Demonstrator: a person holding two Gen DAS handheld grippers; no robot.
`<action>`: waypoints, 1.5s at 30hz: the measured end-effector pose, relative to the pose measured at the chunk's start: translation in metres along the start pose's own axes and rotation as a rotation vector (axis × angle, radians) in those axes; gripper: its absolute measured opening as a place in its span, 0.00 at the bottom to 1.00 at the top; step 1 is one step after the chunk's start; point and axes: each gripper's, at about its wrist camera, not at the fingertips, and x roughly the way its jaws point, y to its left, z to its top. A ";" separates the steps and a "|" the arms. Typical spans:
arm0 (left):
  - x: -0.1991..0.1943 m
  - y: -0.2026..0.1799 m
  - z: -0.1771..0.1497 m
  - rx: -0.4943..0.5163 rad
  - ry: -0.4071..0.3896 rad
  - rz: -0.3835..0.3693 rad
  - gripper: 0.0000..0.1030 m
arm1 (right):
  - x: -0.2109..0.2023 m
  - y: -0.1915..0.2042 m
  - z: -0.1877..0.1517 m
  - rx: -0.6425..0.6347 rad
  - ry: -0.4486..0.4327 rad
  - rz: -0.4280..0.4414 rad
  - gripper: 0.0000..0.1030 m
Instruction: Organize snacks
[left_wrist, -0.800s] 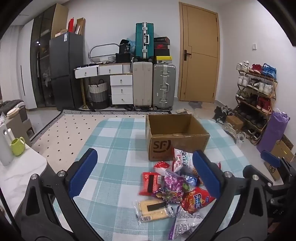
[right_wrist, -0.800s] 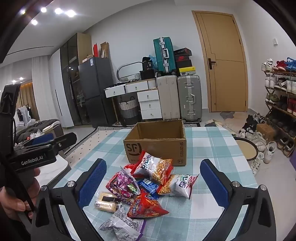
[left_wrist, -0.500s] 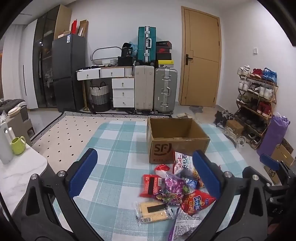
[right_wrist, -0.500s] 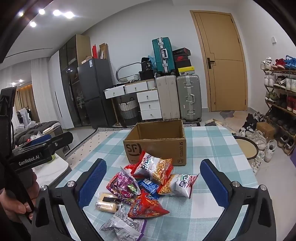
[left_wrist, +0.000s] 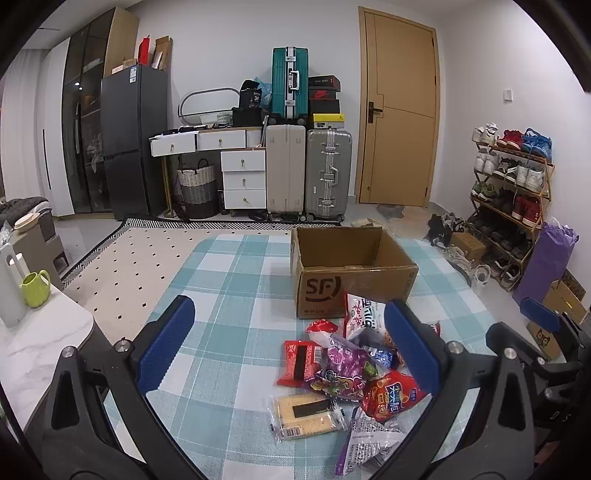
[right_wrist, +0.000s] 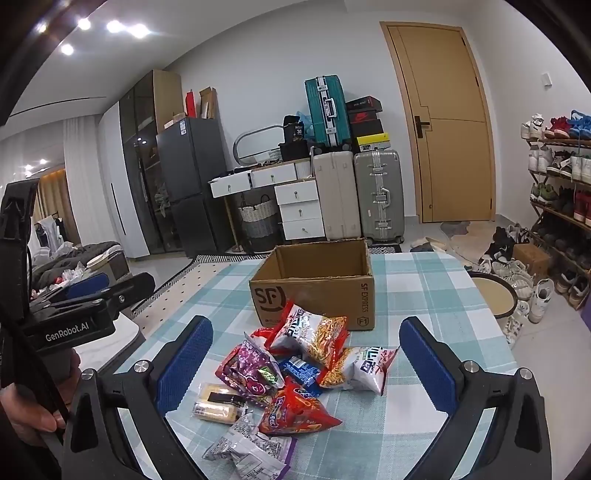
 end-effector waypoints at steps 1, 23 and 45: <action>0.001 0.000 0.000 0.000 0.002 0.000 0.99 | 0.000 0.001 0.000 -0.002 0.000 0.000 1.00; 0.003 -0.001 -0.003 -0.002 0.005 -0.003 0.99 | -0.002 0.002 0.000 -0.001 -0.001 -0.009 1.00; 0.004 -0.003 -0.007 -0.002 0.008 -0.005 0.99 | -0.001 0.000 -0.005 0.014 0.006 0.001 1.00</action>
